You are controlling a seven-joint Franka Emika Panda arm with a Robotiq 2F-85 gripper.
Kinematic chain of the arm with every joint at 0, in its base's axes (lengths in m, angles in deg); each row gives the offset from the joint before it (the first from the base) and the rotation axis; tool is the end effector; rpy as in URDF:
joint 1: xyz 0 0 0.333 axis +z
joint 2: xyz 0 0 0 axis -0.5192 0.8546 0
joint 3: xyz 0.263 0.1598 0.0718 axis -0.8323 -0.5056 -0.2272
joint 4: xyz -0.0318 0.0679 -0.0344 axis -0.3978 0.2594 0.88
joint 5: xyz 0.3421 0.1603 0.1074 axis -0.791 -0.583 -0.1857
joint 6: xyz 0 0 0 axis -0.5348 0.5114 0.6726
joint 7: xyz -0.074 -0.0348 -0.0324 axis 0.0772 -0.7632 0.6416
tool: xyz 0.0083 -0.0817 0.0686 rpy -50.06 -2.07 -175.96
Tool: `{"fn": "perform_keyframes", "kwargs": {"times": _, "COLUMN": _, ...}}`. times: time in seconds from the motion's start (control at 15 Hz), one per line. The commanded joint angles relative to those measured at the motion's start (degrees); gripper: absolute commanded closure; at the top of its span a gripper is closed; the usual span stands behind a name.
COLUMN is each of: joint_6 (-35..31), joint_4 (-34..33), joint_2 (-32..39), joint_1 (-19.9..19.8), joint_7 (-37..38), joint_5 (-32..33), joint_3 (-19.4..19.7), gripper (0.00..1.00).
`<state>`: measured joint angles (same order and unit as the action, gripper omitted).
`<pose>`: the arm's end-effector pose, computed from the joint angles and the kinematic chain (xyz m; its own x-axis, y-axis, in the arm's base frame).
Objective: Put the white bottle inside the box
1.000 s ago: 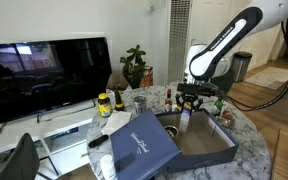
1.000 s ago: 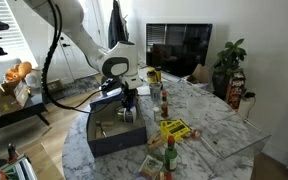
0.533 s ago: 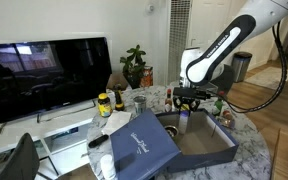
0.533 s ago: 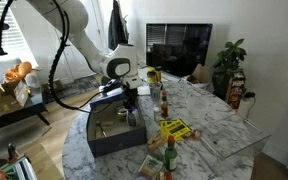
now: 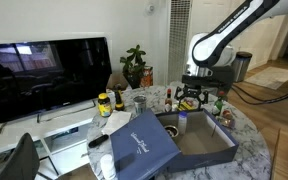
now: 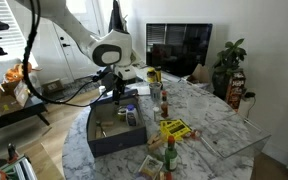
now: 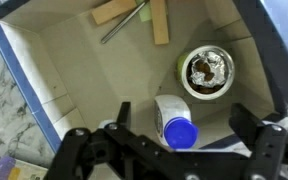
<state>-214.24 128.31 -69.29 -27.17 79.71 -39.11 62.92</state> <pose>0.5090 0.0529 0.2768 0.5425 -0.8181 -0.1910 -0.8396 -0.5353 -0.0919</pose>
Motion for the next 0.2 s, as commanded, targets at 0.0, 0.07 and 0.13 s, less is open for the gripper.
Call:
{"fn": "perform_keyframes", "kwargs": {"times": 0.0, "joint_6": -1.10, "joint_4": 11.91, "joint_2": -14.65, "joint_1": -2.26, "joint_7": -15.85, "joint_5": -8.05, "joint_3": -0.13, "gripper": 0.00}}
{"fn": "perform_keyframes", "kwargs": {"times": 0.07, "joint_6": 0.12, "joint_4": 13.60, "joint_2": -17.92, "joint_1": -2.50, "joint_7": -20.14, "joint_5": -10.75, "joint_3": 0.51, "gripper": 0.00}}
{"fn": "perform_keyframes", "kwargs": {"times": 0.13, "joint_6": -0.03, "joint_4": 6.95, "joint_2": -9.77, "joint_1": -2.06, "joint_7": -12.94, "joint_5": -6.46, "joint_3": 0.01, "gripper": 0.01}}
